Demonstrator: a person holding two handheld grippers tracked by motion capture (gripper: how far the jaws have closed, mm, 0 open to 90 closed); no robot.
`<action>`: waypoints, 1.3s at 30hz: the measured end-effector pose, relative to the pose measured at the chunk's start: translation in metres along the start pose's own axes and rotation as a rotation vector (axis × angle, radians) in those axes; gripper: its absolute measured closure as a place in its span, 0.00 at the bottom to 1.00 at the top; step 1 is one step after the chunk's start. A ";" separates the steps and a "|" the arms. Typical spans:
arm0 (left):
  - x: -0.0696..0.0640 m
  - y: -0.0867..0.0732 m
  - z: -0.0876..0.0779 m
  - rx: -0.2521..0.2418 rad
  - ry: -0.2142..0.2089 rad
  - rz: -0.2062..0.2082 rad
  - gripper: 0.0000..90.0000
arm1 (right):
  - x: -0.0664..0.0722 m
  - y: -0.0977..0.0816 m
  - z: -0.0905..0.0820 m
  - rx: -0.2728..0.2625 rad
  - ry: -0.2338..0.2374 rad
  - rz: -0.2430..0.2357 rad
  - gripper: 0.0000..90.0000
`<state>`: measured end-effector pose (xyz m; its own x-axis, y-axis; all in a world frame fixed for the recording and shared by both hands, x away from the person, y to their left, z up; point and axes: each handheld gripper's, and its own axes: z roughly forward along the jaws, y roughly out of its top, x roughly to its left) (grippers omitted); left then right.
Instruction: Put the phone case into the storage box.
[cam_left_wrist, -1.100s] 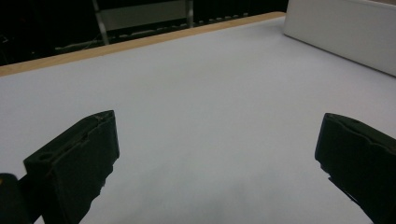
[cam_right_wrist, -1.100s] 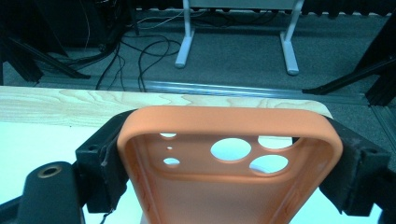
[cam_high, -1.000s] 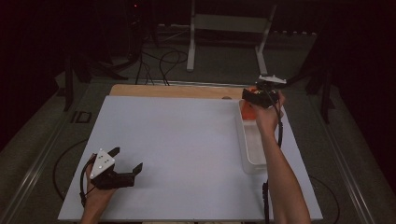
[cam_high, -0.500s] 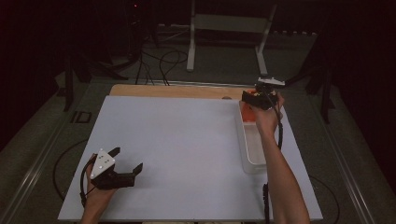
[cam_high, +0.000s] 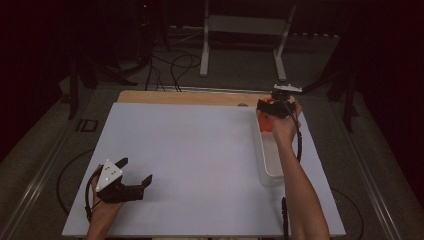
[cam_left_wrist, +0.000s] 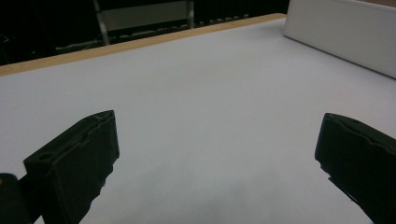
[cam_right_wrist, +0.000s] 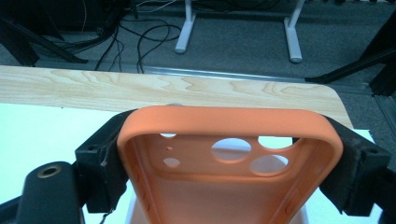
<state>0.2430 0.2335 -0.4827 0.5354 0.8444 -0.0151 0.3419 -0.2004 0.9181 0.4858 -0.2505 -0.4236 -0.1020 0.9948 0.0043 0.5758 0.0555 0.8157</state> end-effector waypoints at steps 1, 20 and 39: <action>0.000 0.000 0.000 0.000 0.001 0.000 0.01 | 0.000 0.000 0.001 0.001 -0.001 0.000 0.17; 0.002 0.000 -0.002 -0.005 0.004 -0.007 0.01 | -0.001 -0.005 0.014 0.023 -0.010 0.021 0.17; 0.004 -0.001 -0.004 -0.011 0.010 -0.017 0.00 | -0.002 -0.002 0.016 -0.016 0.031 0.058 0.08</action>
<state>0.2414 0.2392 -0.4816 0.5221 0.8524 -0.0270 0.3423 -0.1805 0.9221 0.4979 -0.2507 -0.4343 -0.0941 0.9932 0.0692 0.5683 -0.0035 0.8228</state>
